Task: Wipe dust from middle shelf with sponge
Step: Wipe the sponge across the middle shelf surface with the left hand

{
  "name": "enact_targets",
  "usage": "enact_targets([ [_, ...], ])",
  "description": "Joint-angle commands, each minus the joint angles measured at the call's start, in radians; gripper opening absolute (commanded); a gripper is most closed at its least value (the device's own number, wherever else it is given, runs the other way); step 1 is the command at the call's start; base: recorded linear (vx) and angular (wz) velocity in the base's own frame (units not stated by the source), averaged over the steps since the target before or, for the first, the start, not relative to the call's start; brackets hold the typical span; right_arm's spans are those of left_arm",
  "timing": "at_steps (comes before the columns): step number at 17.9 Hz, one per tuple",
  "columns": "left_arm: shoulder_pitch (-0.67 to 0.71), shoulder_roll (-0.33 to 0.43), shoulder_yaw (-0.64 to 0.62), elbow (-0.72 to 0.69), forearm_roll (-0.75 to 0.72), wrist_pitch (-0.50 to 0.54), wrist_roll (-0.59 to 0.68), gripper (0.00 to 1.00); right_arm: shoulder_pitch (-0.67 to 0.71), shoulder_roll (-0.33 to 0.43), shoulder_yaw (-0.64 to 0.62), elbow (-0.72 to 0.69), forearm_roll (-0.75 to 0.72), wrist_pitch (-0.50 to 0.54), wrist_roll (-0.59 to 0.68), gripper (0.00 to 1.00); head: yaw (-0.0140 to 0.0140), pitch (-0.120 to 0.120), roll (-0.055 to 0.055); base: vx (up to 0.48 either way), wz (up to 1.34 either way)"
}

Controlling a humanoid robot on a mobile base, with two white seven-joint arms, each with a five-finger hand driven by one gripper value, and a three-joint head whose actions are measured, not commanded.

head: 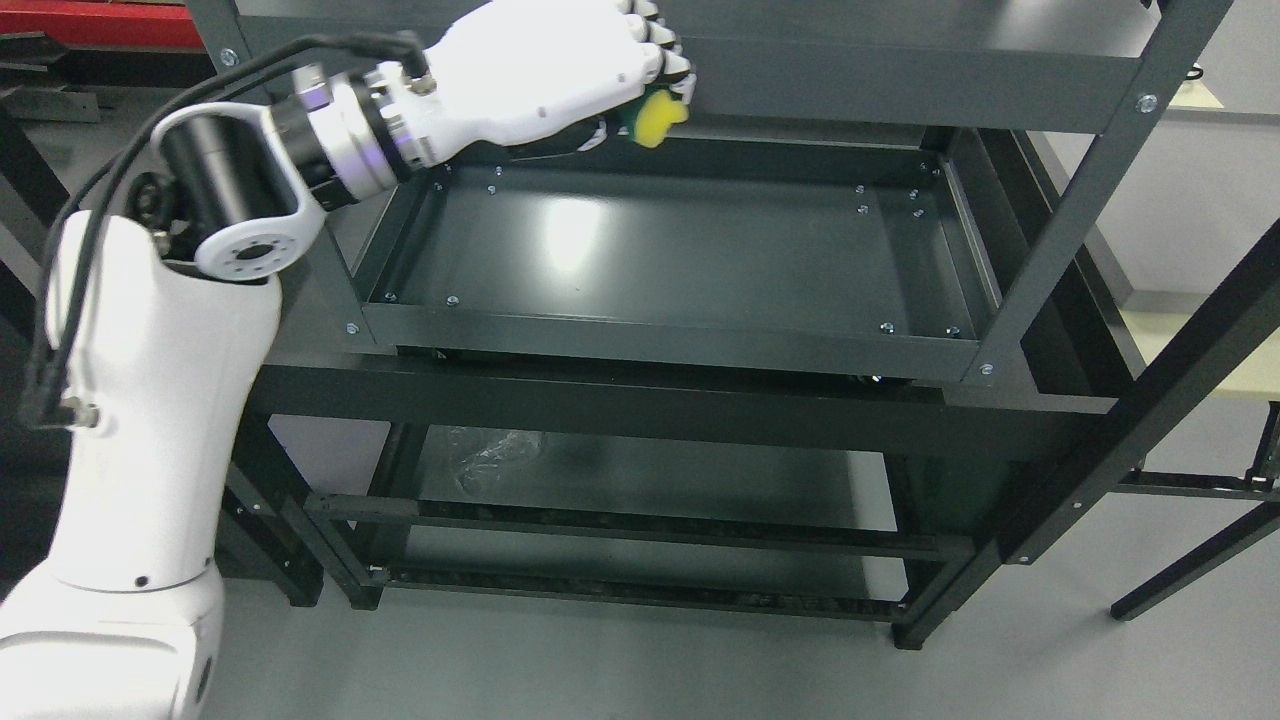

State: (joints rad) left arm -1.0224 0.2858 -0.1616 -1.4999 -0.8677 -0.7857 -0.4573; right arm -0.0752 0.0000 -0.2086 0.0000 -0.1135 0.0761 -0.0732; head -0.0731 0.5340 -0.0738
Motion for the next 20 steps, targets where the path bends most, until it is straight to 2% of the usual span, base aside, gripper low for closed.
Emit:
enact_targets([
  [1,0.185,0.364,0.344,-0.022,0.139,0.000,0.000,0.02,0.000,-0.017,0.001,-0.017,0.000,0.001,0.000,1.00,0.0000,0.000,0.000,0.000,0.00],
  [6,0.349,0.495,0.563,0.023,0.277,0.000,0.000,0.02,0.000,-0.017,0.000,-0.017,0.000,0.001,0.000,1.00,0.0000,0.000,0.000,0.000,0.00],
  [8,0.363,0.489,0.606,0.024,0.309,0.000,0.000,0.02,0.000,-0.017,0.000,-0.017,0.000,0.001,0.000,1.00,0.0000,0.000,0.000,0.000,0.00],
  [10,0.316,0.457,0.585,0.004,0.383,0.000,0.012,0.02,0.000,-0.017,0.000,-0.017,0.000,0.001,0.000,1.00,0.0000,0.000,0.000,0.000,0.00],
  [13,0.106,0.333,0.414,-0.005,0.397,0.000,0.008,0.01,0.000,-0.017,0.001,-0.017,0.000,0.001,0.000,1.00,0.0000,0.000,0.000,0.000,0.00],
  [14,0.029,0.263,0.331,-0.005,0.389,0.000,0.003,0.01,0.002,-0.017,0.000,-0.017,0.000,0.001,0.000,1.00,0.0000,0.000,0.000,0.000,0.00],
  [18,-0.139,-0.070,0.043,0.001,0.331,0.000,0.003,0.01,0.002,-0.017,0.000,-0.017,0.000,0.001,0.000,1.00,0.0000,0.000,0.000,0.000,0.00],
  [20,-0.162,-0.268,-0.025,0.013,0.181,0.000,0.003,0.01,0.000,-0.017,0.000,-0.017,0.000,0.001,0.000,1.00,0.0000,0.000,0.000,0.000,0.00],
])
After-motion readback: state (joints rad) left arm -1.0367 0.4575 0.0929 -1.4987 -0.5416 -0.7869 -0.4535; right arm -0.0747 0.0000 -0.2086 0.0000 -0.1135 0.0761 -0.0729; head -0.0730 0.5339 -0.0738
